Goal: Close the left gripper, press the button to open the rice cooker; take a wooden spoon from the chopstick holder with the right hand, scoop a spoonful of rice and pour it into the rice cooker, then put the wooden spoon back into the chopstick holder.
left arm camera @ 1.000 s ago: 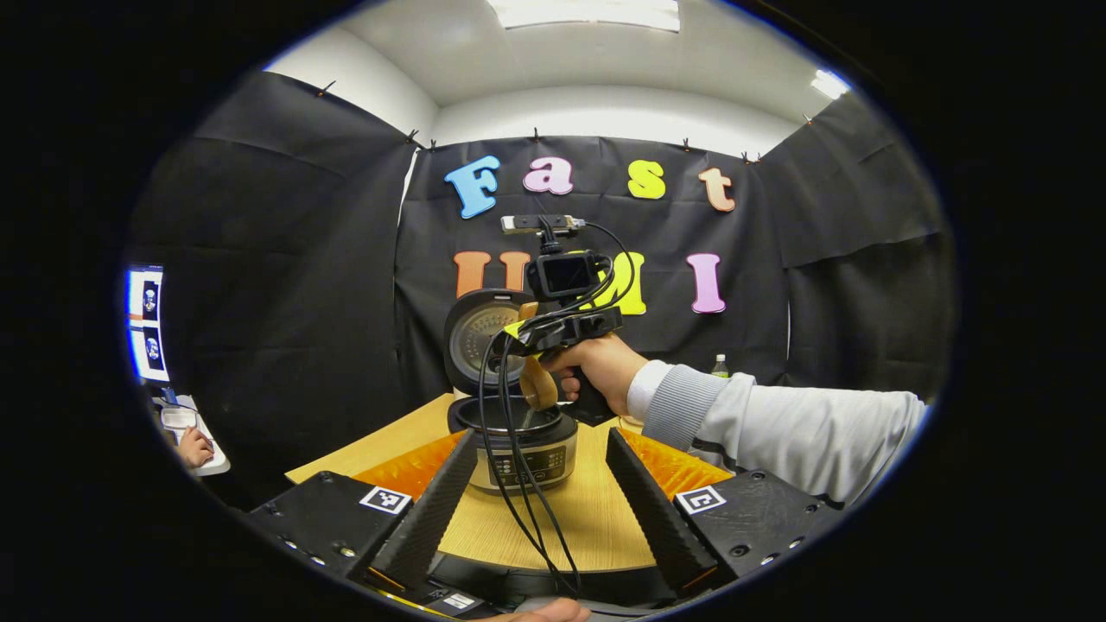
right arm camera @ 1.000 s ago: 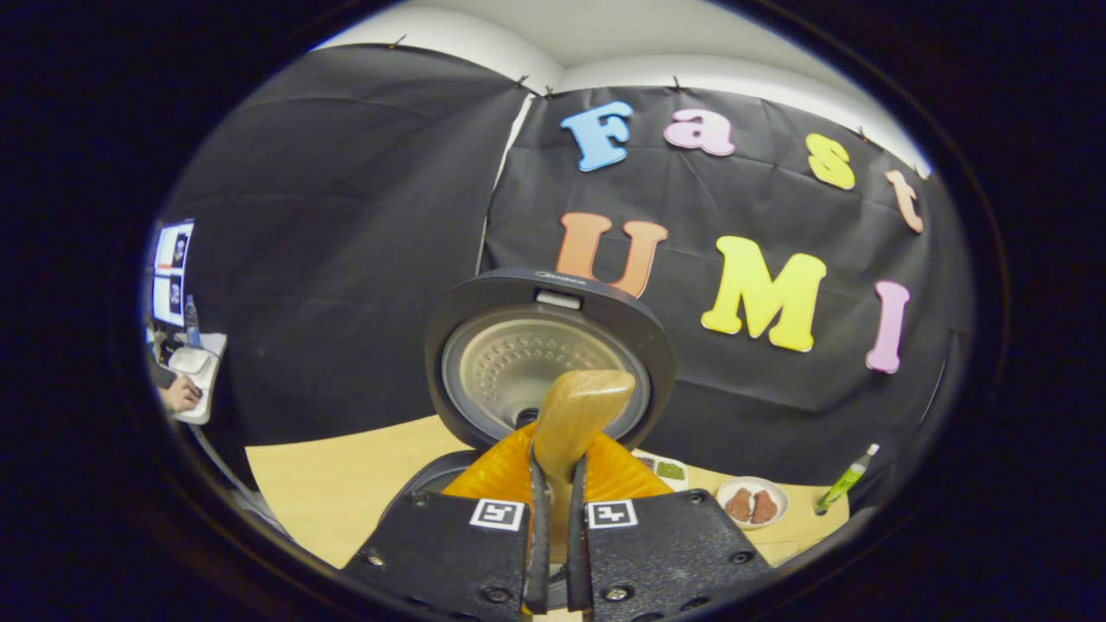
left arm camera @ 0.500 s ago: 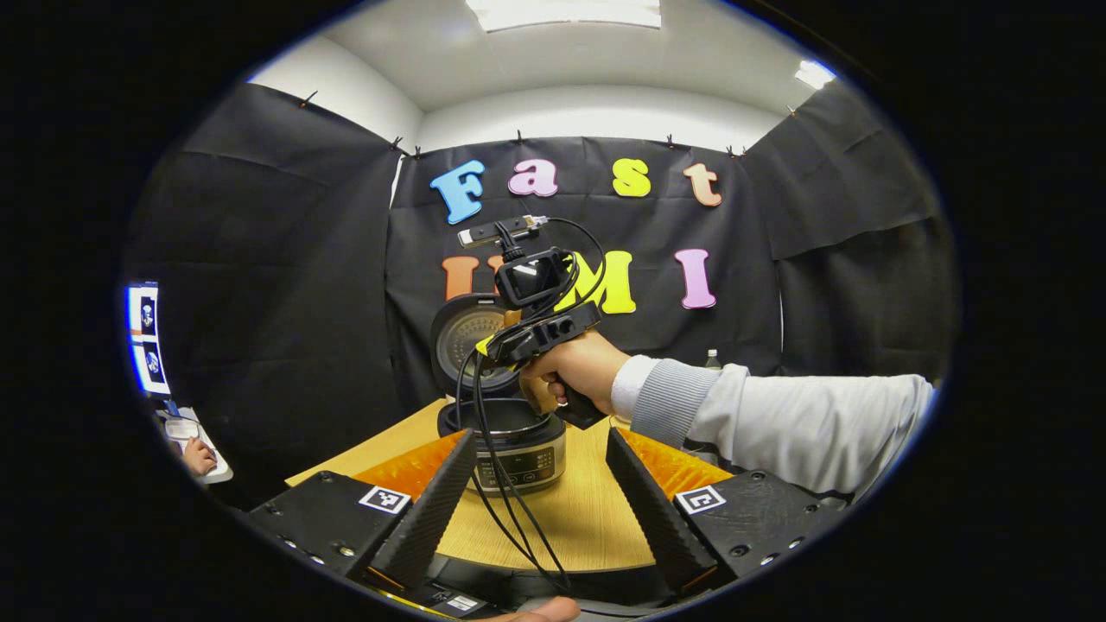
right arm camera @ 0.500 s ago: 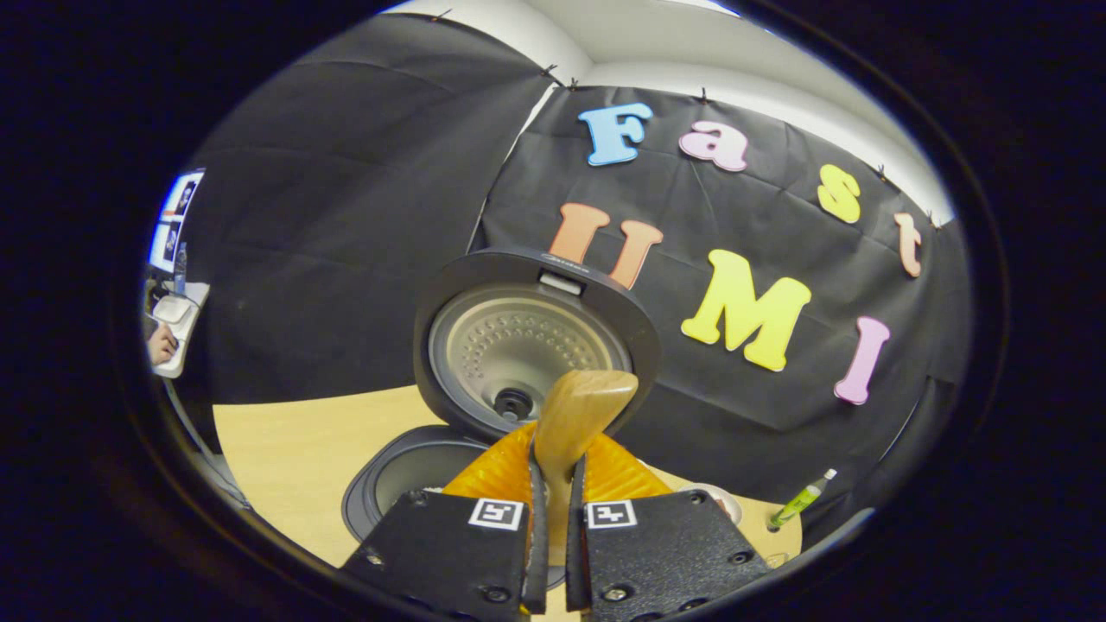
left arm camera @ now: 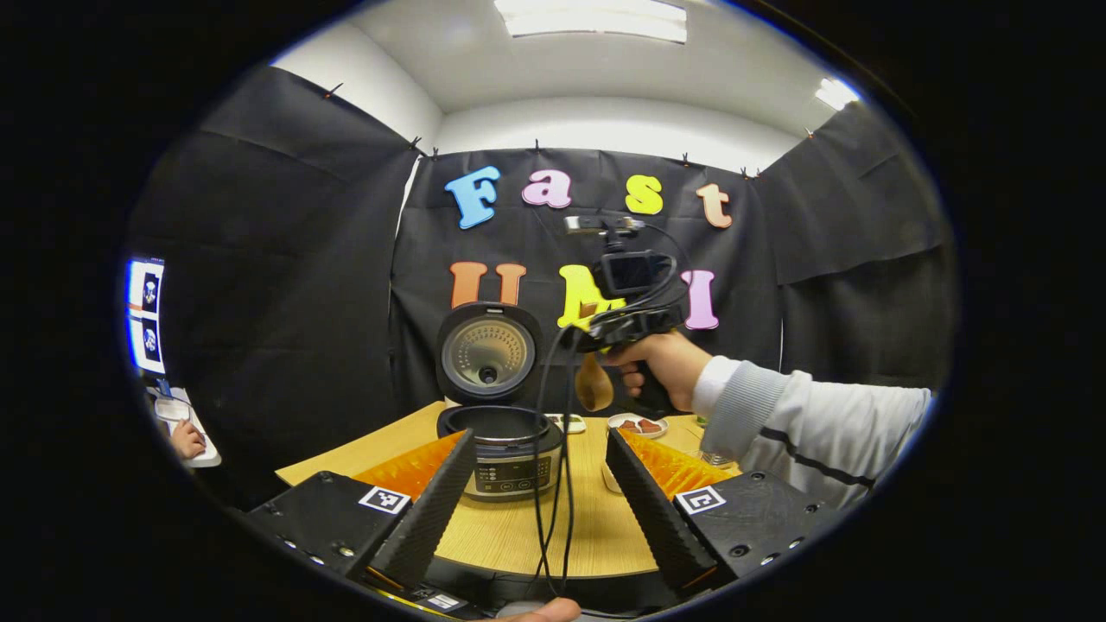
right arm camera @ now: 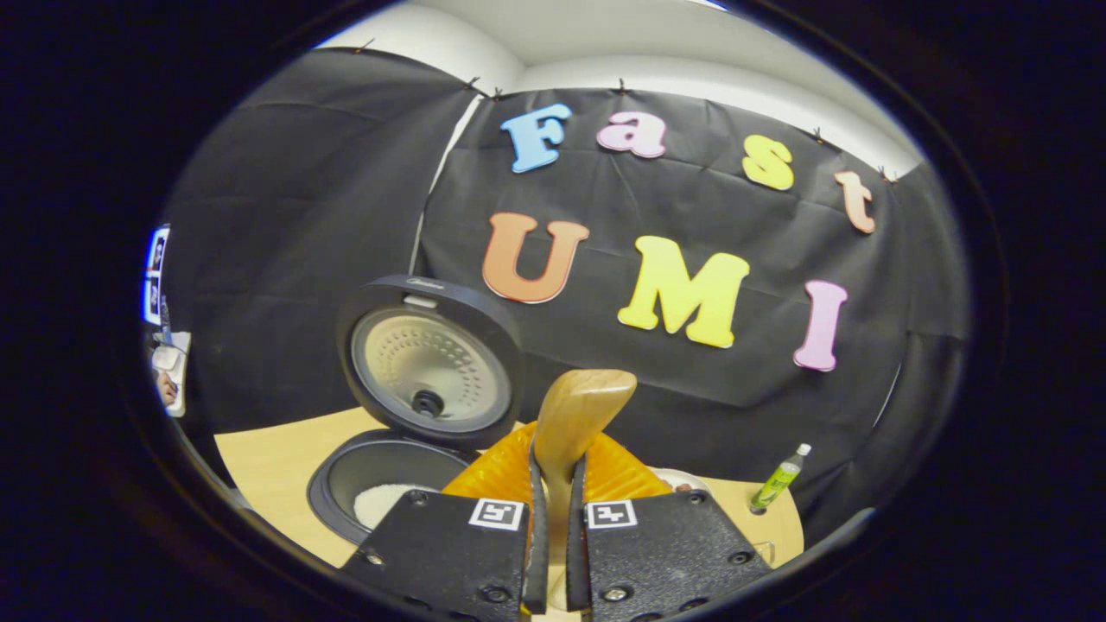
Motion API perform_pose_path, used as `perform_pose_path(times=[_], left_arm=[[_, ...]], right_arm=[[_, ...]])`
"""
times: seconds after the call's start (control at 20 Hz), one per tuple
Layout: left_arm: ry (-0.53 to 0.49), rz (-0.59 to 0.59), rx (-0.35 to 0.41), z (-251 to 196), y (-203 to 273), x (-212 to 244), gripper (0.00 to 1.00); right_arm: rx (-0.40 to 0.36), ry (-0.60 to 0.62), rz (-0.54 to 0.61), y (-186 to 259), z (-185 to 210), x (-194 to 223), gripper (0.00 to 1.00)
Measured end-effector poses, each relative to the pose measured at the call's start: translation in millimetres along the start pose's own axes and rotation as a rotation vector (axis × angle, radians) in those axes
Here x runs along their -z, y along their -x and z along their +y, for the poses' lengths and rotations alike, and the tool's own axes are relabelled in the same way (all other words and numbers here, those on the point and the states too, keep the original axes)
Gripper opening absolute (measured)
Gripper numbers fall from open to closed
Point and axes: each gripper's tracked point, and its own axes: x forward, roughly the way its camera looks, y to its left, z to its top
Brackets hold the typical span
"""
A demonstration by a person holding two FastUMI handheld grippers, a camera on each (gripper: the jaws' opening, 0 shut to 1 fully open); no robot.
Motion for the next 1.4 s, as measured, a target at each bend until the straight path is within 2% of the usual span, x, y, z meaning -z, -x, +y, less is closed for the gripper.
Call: perform_pose_path(times=[0.4,0.75,0.85,1.05,1.4], left_arm=[[-0.041,0.025,-0.053,14,-13,13,0.95],[0.010,0.046,-0.072,12,-29,24,0.95],[0.015,0.043,-0.090,10,-35,25,0.94],[-0.060,0.057,-0.160,18,-43,36,0.95],[-0.069,0.047,-0.147,3,-51,40,0.95]], right_arm=[[0.140,-0.126,0.007,26,-151,35,0.13],[0.274,-0.219,0.000,58,-269,84,0.13],[0.288,-0.258,-0.015,68,-291,99,0.14],[0.324,-0.349,-0.011,65,-330,140,0.14],[0.332,-0.526,0.019,35,-352,207,0.14]])
